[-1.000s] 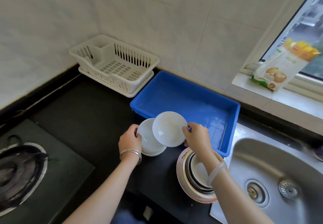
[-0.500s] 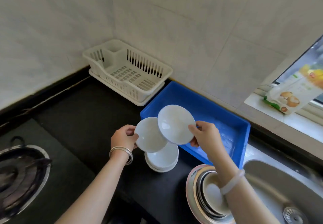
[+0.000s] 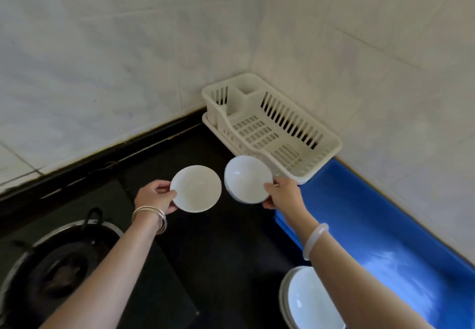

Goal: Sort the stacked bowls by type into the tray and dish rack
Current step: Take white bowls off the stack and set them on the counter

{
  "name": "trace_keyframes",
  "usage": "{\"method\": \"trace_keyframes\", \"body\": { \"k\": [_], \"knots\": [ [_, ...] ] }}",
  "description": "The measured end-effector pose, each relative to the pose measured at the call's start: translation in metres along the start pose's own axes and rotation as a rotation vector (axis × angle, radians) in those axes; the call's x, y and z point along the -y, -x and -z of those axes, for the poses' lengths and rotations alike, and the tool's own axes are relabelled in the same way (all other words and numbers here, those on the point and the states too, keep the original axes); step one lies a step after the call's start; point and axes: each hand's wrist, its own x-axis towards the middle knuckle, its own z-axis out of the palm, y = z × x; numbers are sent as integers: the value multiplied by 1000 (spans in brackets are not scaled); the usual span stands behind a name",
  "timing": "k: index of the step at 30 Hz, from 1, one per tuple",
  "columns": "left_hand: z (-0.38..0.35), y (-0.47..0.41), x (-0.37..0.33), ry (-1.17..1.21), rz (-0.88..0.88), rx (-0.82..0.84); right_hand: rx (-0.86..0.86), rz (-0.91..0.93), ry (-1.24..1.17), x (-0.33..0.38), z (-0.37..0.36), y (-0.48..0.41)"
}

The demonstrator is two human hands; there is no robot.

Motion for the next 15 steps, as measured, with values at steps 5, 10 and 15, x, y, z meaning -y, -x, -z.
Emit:
{"method": "trace_keyframes", "body": {
  "k": [5, 10, 15],
  "knots": [
    [8, -62, -2, 121, 90, -107, 86, -94, -53, 12, -66, -62],
    [8, -109, -7, 195, 132, -176, 68, -140, -102, 24, -113, -106],
    [7, -137, -8, 220, 148, -209, 43, -189, -133, 32, -147, -132]
  ]
}}
